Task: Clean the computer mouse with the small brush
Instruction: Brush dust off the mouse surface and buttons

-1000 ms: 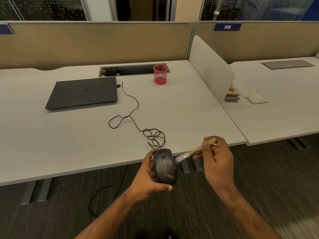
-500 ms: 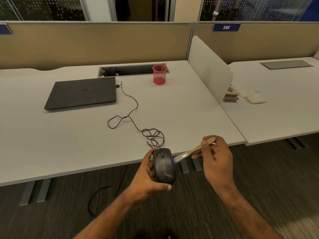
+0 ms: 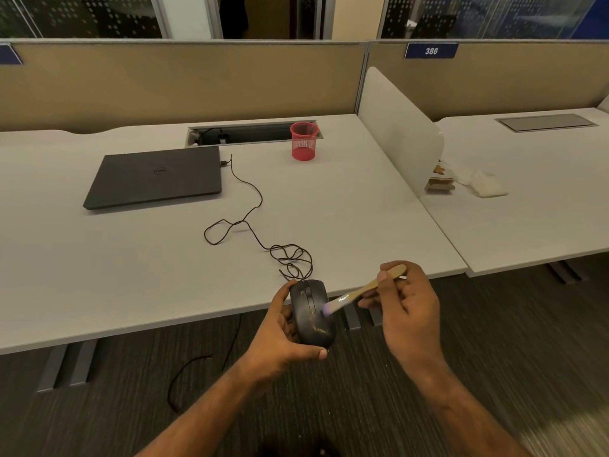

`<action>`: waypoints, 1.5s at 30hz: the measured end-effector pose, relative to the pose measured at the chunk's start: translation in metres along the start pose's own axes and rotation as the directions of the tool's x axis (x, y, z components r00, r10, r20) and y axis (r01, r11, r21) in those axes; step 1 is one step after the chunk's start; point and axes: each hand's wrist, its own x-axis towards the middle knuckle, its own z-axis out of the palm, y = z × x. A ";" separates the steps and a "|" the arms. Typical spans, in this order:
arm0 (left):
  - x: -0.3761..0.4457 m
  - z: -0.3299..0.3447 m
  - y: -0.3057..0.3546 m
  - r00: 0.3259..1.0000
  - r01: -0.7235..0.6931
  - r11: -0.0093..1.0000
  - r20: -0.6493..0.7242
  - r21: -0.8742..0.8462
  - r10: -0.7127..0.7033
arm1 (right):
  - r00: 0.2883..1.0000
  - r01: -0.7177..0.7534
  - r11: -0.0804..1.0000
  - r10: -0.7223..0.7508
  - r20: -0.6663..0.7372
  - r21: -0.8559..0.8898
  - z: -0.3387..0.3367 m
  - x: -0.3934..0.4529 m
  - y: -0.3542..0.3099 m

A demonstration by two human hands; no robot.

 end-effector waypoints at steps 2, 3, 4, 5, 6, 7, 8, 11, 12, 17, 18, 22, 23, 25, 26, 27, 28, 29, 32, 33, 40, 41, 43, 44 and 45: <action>0.001 0.001 0.002 1.000 0.003 1.000 -0.009 0.004 -0.003 | 0.999 0.004 1.000 -0.005 0.038 0.009 0.003 -0.004 0.000; 0.001 0.000 0.003 1.000 0.003 1.000 -0.018 0.013 -0.003 | 0.999 0.008 1.000 -0.008 0.050 -0.011 0.004 -0.006 0.000; 0.002 0.000 0.003 1.000 0.003 1.000 -0.026 0.023 -0.002 | 0.999 0.011 0.999 -0.009 0.052 -0.037 0.004 -0.007 0.002; 0.002 -0.001 0.003 0.999 0.004 1.000 -0.032 0.024 -0.003 | 0.999 0.012 0.998 -0.009 0.046 -0.063 0.002 -0.007 0.003; 0.003 -0.002 0.003 0.999 0.007 1.000 -0.037 0.019 -0.007 | 0.999 0.012 0.996 -0.009 0.034 -0.084 0.001 -0.006 0.004; 0.003 -0.003 0.003 0.999 0.011 1.000 -0.040 0.014 -0.010 | 1.000 0.011 0.995 -0.009 0.020 -0.096 -0.001 -0.006 0.004; 0.003 -0.004 0.003 0.999 0.013 1.000 -0.042 0.012 -0.013 | 1.000 0.010 0.995 -0.010 0.008 -0.097 -0.003 -0.005 0.004; 0.004 -0.005 0.002 0.999 0.022 1.000 -0.041 0.011 -0.021 | 1.000 0.023 0.999 -0.023 -0.001 -0.042 -0.004 -0.004 0.002; 0.005 -0.005 0.002 0.999 0.025 1.000 -0.040 0.010 -0.024 | 0.999 0.033 0.999 -0.033 0.004 -0.023 -0.002 -0.005 0.001; 0.008 -0.001 0.004 0.999 0.025 0.999 -0.045 0.031 -0.024 | 0.998 0.038 0.998 -0.035 0.059 -0.052 0.006 -0.011 0.005; 0.008 -0.001 0.005 0.999 0.025 0.999 -0.045 0.030 -0.024 | 0.998 0.037 0.997 -0.033 0.059 -0.069 0.005 -0.012 0.007; 0.010 -0.004 0.007 0.999 0.025 1.000 -0.047 0.002 -0.024 | 0.999 0.028 0.994 -0.026 0.027 -0.110 -0.005 -0.007 0.007; 0.010 -0.005 0.007 0.999 0.025 1.000 -0.047 -0.001 -0.025 | 1.000 0.029 0.994 -0.027 0.015 -0.109 -0.006 -0.005 0.006; 0.011 -0.004 0.007 0.998 0.026 1.000 -0.049 -0.002 -0.027 | 0.999 0.047 0.995 -0.047 -0.001 -0.086 -0.006 -0.003 0.005; 0.012 -0.004 0.007 0.998 0.028 1.000 -0.051 -0.002 -0.028 | 0.998 0.061 0.996 -0.061 0.000 -0.065 -0.004 -0.003 0.003; 0.013 -0.003 0.007 0.998 0.030 1.000 -0.054 0.000 -0.030 | 0.997 0.072 0.997 -0.072 0.011 -0.042 -0.002 -0.004 0.002; 0.014 -0.003 0.007 0.998 0.032 0.999 -0.057 0.004 -0.032 | 0.997 0.077 0.997 -0.076 0.032 -0.023 0.000 -0.005 0.002; 0.014 -0.002 0.007 0.998 0.032 0.999 -0.060 0.012 -0.032 | 0.996 0.076 0.997 -0.075 0.058 -0.017 0.002 -0.007 0.003; 0.016 -0.002 0.007 0.997 0.032 0.999 -0.067 0.032 -0.030 | 0.995 0.048 0.998 -0.044 0.092 -0.048 0.001 -0.009 0.008; 0.017 -0.003 0.007 0.997 0.031 0.999 -0.066 0.031 -0.029 | 0.996 0.038 0.997 -0.033 0.085 -0.060 -0.001 -0.009 0.011; 0.020 -0.010 0.004 0.998 0.019 1.000 -0.060 -0.004 -0.020 | 0.999 0.039 0.999 -0.038 0.028 -0.031 -0.009 -0.002 0.011; 0.021 -0.010 0.004 0.998 0.017 1.000 -0.059 -0.007 -0.018 | 0.998 0.047 0.999 -0.047 0.035 0.002 -0.006 -0.002 0.010; 0.021 -0.009 0.004 0.998 0.017 1.000 -0.063 -0.007 -0.017 | 0.997 0.043 0.998 -0.045 0.061 0.042 -0.002 -0.002 0.009; 0.021 -0.008 0.005 0.998 0.017 1.000 -0.065 -0.006 -0.017 | 0.997 0.036 0.999 -0.038 0.072 0.038 0.000 -0.002 0.010; 0.021 -0.008 0.005 0.998 0.017 1.000 -0.066 -0.006 -0.017 | 0.997 0.026 0.999 -0.028 0.073 0.024 0.000 -0.001 0.012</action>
